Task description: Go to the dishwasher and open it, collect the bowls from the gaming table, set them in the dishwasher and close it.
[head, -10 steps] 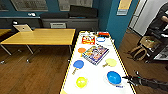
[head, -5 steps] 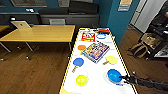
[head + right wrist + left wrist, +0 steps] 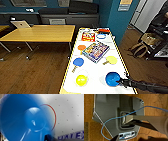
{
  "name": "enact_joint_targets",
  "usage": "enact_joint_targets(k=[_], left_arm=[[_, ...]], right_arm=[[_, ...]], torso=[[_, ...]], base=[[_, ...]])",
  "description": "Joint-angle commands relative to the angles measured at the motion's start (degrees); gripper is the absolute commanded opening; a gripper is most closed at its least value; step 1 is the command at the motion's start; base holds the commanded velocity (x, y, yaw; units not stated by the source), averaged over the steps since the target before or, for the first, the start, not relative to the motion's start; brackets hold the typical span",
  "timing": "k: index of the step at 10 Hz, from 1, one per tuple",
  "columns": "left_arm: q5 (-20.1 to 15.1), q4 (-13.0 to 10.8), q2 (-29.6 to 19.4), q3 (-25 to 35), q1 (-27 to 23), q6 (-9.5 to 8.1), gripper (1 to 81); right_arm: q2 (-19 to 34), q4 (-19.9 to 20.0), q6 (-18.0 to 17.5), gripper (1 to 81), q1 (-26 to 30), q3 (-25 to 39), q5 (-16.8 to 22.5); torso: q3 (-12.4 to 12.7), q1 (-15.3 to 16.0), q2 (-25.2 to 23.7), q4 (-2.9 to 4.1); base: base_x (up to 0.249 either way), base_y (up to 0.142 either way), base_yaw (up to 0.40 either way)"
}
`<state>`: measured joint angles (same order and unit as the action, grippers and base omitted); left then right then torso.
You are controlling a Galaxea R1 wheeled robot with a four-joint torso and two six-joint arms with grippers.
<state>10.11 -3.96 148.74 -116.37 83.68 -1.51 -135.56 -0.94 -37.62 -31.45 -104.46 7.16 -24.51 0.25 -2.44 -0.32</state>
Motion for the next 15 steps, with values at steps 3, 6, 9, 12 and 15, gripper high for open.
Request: enact_joint_targets(k=[3, 6, 9, 12, 15], left_arm=[[-3.69, 0.01, -0.72, -0.70, 0.13, -0.07, 81.1], [-3.60, -0.52, 0.42, -0.70, 0.13, 0.19, 81.1], [-3.00, -2.10, 1.48, -0.70, 0.13, 0.37, 81.1], [2.97, -4.55, -0.08, 0.43, -0.04, 0.11, 81.1], [3.25, -5.44, -8.24, 8.93, -1.27, 0.02, 81.1]], right_arm=[[3.50, 1.55, -1.32, 1.0, 4.50, 0.13, 1.01], [14.74, 2.61, -2.02, 1.0, 10.30, 13.47, 9.00], [28.09, 2.35, -2.02, 1.0, 13.28, 27.00, 11.30], [42.04, 0.78, -1.84, 1.0, 13.03, 37.98, 14.03], [50.26, -0.10, -0.89, 1.0, 5.59, 40.83, 13.78]], torso=[[0.00, 0.00, 0.00, 0.00], [0.00, 0.00, 0.00, 0.00], [0.00, 0.00, 0.00, 0.00], [0.00, 0.00, 0.00, 0.02], [0.00, 0.02, 0.00, 0.02]], base=[[0.000, 0.000, 0.000], [0.000, 0.000, 0.000], [0.000, 0.000, 0.000], [0.000, 0.000, 0.000], [0.000, 0.000, 0.000]])
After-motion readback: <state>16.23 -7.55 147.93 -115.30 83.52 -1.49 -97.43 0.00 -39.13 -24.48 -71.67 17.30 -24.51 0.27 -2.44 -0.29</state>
